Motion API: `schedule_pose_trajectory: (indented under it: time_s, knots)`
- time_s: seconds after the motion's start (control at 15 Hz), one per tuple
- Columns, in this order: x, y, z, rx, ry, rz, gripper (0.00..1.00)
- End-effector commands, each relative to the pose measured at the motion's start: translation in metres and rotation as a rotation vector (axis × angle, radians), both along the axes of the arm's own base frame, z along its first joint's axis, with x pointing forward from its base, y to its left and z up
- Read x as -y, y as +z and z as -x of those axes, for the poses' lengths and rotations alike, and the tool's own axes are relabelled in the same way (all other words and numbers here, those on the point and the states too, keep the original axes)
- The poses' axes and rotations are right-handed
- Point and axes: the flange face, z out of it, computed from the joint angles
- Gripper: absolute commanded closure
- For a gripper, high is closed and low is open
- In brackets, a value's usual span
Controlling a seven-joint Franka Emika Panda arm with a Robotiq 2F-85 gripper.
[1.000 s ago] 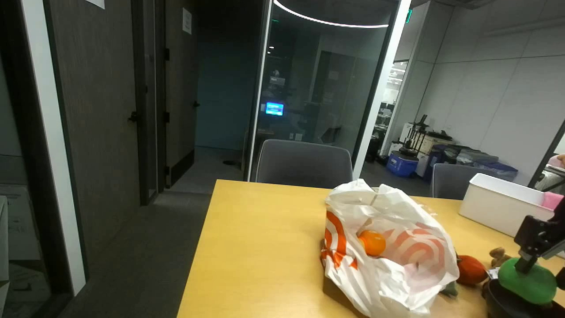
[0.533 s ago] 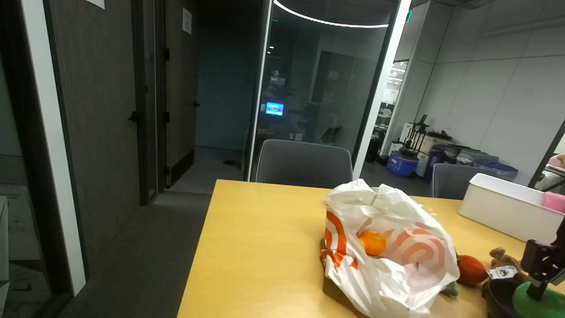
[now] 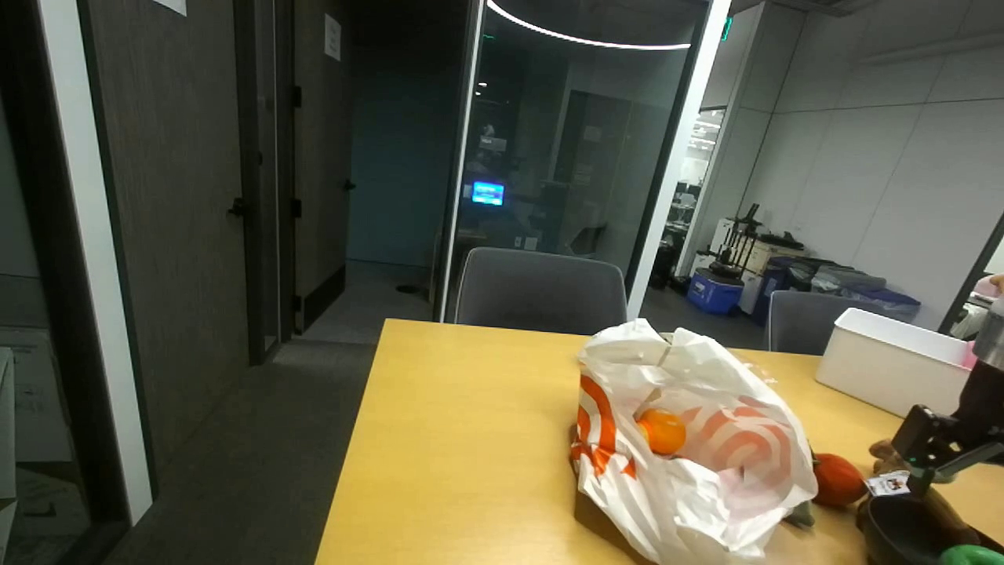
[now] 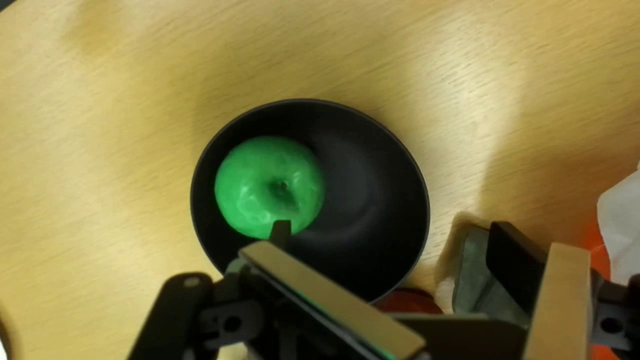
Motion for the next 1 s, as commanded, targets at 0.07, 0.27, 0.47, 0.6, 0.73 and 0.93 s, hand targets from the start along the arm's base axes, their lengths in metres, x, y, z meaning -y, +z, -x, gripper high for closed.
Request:
schedule_pose_trajectory:
  time_s: [0.07, 0.27, 0.47, 0.6, 0.73, 0.93]
  knots:
    - [-0.033, 0.036, -0.008, 0.145, 0.148, -0.028, 0.00]
    - [-0.064, 0.057, -0.023, 0.210, 0.270, -0.088, 0.00]
    - [-0.108, 0.070, -0.054, 0.276, 0.397, -0.149, 0.00]
    - [-0.137, 0.067, -0.075, 0.281, 0.458, -0.201, 0.00]
    - [-0.162, 0.060, -0.095, 0.276, 0.494, -0.258, 0.00]
    - [-0.186, 0.040, -0.121, 0.194, 0.517, -0.353, 0.00]
